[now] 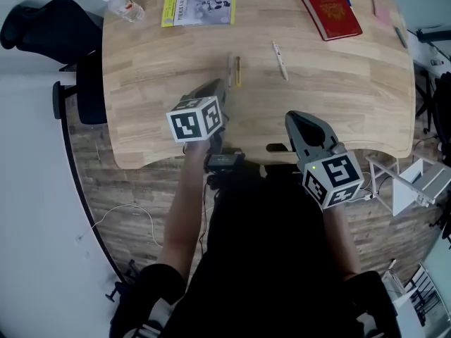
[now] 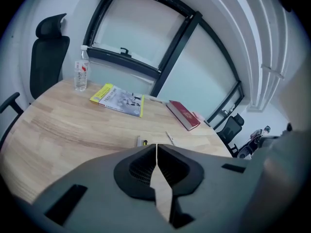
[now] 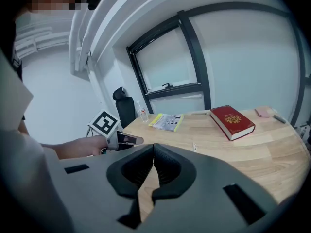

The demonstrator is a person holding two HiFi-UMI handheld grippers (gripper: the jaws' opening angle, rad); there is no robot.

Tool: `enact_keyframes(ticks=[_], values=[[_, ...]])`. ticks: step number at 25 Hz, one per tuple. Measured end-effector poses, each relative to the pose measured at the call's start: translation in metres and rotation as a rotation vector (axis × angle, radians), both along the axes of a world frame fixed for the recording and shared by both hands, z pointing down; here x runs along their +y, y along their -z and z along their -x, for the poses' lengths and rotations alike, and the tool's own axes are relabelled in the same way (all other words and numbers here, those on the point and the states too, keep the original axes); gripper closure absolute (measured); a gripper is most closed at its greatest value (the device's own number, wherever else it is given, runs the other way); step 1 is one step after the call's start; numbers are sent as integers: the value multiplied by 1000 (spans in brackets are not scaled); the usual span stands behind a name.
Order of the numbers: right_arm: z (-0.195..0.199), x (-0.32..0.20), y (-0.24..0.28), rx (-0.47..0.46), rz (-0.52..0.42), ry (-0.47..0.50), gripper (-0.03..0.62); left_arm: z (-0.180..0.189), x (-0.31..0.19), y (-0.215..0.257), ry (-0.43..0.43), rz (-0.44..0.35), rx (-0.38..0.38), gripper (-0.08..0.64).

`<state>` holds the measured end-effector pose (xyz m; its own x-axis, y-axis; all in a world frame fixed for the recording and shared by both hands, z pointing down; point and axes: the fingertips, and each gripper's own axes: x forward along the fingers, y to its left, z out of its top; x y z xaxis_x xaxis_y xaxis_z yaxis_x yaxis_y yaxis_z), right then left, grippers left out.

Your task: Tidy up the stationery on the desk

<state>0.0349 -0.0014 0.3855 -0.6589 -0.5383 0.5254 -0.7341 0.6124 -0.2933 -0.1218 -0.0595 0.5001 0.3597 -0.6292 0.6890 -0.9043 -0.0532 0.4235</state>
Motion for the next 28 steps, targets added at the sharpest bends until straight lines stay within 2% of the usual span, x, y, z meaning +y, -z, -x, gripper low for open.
enact_keyframes(ticks=[4, 9, 13, 17, 19, 21, 28], values=[[-6, -9, -10, -2, 18, 18, 571, -4, 24, 24, 15, -16, -3, 520], [-21, -31, -34, -6, 49, -12, 571, -7, 42, 49, 35, -43, -21, 518], [-29, -49, -60, 54, 46, 2, 570, -12, 50, 71, 58, -105, -27, 518], [-37, -72, -85, 108, 38, -4, 568, -20, 53, 81, 81, -133, -37, 518], [-38, -81, -98, 131, 46, -1, 550, -24, 54, 82, 93, -141, -41, 518], [-38, -88, -110, 152, 57, -1, 488, -30, 54, 81, 97, -146, -38, 518], [-32, -105, -165, 230, 95, 4, 480, -45, 63, 86, 86, -150, -40, 518]])
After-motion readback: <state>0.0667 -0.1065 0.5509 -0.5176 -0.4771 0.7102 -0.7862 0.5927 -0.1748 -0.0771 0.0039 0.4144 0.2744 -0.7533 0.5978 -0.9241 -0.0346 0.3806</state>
